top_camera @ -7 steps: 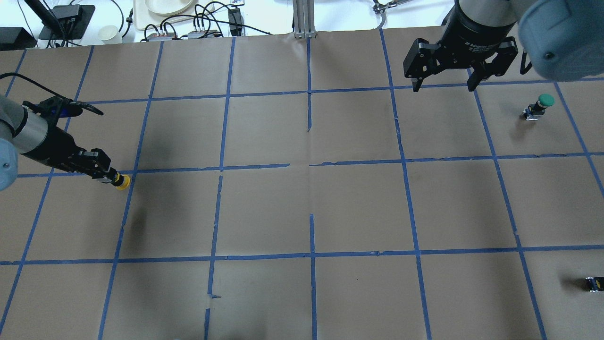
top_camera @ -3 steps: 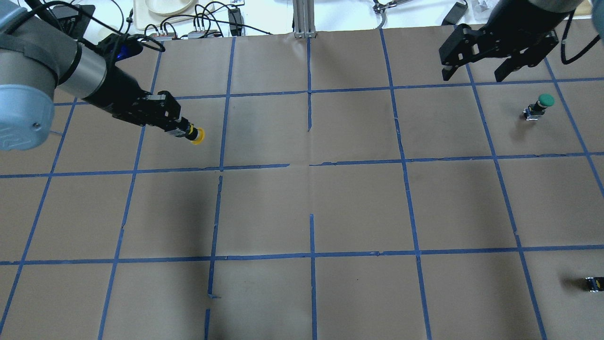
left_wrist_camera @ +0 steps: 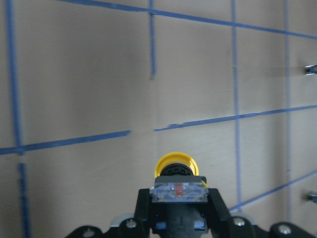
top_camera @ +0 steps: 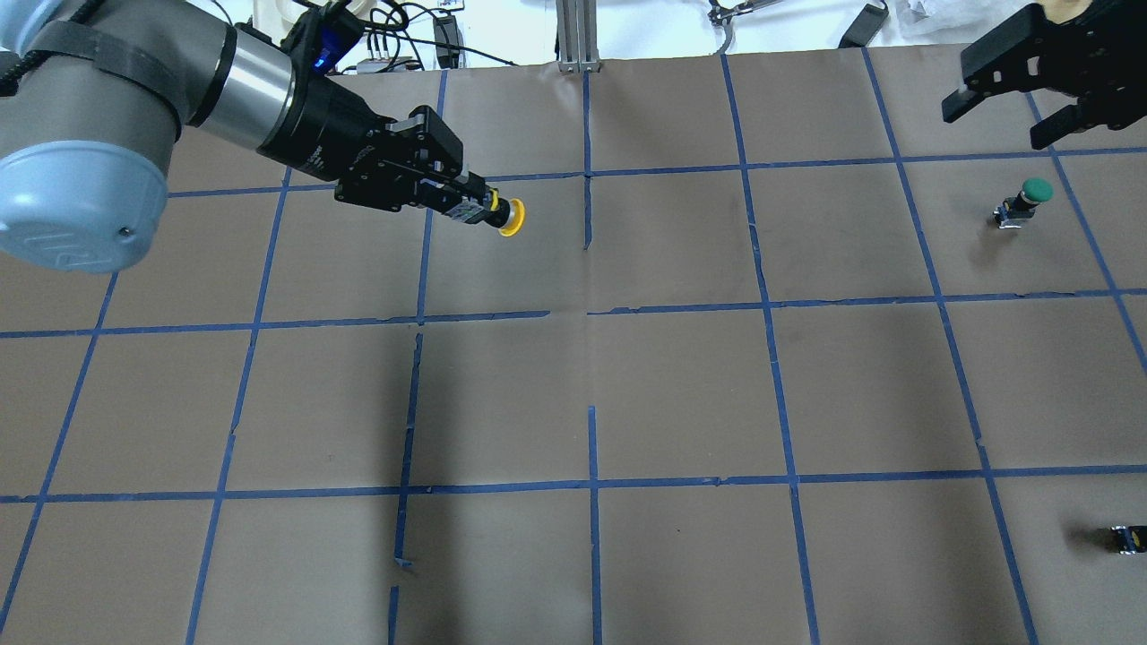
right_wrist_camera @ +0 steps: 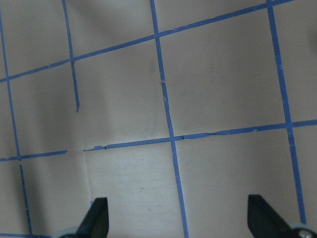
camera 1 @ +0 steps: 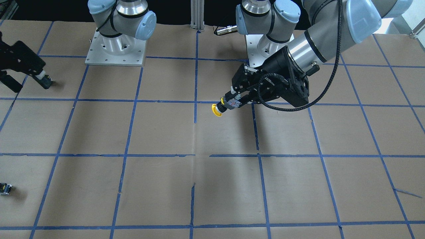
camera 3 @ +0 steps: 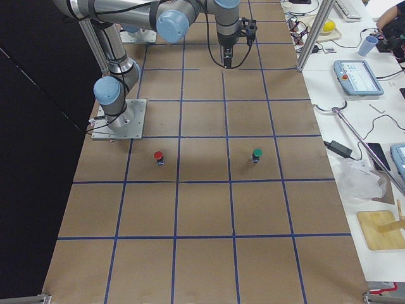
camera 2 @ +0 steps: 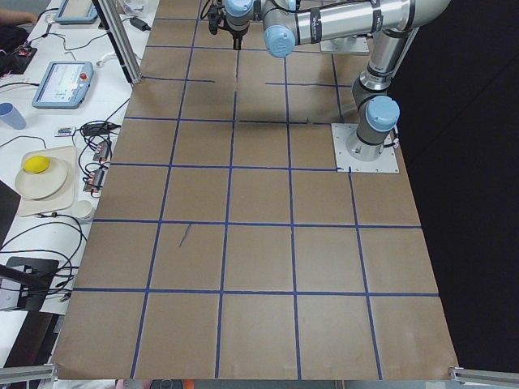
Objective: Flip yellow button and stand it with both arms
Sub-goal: 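Lift the button and carry it toward the right gripper with the left gripper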
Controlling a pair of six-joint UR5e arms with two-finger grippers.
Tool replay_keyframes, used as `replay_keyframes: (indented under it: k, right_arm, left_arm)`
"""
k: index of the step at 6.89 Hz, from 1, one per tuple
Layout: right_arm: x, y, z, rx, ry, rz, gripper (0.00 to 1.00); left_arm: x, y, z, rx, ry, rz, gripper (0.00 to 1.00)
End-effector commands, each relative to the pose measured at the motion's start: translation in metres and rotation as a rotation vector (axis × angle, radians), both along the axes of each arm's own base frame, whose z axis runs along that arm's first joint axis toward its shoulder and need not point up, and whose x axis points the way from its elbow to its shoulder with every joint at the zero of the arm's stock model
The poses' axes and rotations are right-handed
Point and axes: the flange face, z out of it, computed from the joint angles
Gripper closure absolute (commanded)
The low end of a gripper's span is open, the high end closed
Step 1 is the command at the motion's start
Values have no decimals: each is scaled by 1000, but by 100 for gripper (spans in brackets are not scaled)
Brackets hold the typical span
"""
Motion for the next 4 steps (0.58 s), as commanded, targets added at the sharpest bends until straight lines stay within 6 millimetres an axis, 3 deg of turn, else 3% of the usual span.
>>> replay_keyframes:
  k: [1, 3, 4]
  right_arm:
    - [-53, 11, -12, -25, -254, -159, 0]
    - [-35, 17, -14, 68, -559, -285, 0]
    - [-23, 12, 0, 125, -761, -456, 0]
  left_arm:
    - [-23, 4, 30, 105, 310, 90, 74]
    - [-31, 2, 48, 129, 470, 112, 74]
    - [-44, 9, 58, 177, 548, 102, 74]
